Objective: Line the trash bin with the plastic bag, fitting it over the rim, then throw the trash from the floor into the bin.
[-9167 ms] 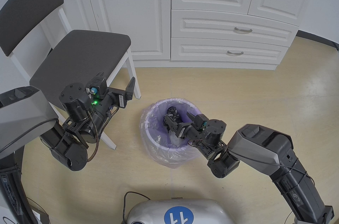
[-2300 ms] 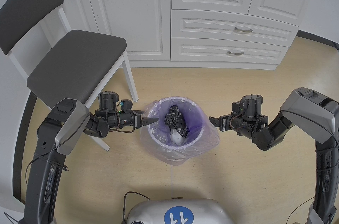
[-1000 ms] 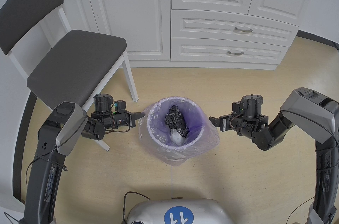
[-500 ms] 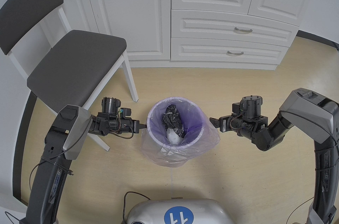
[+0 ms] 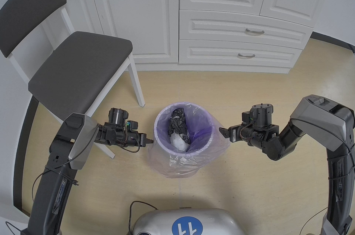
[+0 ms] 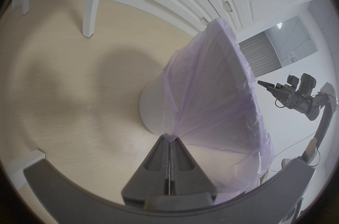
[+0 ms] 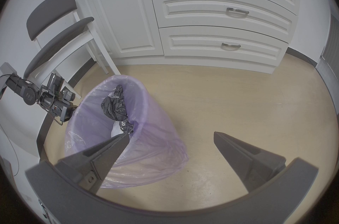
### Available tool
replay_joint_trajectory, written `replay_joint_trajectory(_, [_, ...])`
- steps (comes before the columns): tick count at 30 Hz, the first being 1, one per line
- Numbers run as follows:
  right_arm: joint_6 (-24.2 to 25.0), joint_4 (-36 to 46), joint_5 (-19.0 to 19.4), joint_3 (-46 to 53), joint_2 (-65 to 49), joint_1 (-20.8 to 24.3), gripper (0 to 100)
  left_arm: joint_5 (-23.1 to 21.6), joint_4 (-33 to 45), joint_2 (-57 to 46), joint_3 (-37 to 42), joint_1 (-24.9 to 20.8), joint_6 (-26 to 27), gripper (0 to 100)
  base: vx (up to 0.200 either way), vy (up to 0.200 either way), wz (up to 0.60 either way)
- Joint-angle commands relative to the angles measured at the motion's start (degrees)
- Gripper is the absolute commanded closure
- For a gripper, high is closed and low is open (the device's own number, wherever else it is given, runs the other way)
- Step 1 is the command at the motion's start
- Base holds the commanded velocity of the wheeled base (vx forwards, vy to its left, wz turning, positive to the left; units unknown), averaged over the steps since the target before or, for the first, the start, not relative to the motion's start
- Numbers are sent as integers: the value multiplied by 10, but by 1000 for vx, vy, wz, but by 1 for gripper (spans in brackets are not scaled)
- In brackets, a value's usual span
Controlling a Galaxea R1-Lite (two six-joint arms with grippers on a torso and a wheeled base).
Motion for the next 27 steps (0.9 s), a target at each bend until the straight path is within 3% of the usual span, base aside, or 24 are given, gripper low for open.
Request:
replay_joint_trajectory(1, [0,0,0,0,2,0,0,4,11,6,0,0,0,100,0,0,0])
replay_joint_trajectory(20, [-12,1,-1,-26,33,-16,0,6,45,13,0,0,0,100,0,0,0])
replay_joint_trajectory(27, [-19,17,0,-109,103,-42,0,8,38,9,0,-1,0,100,0,0,0])
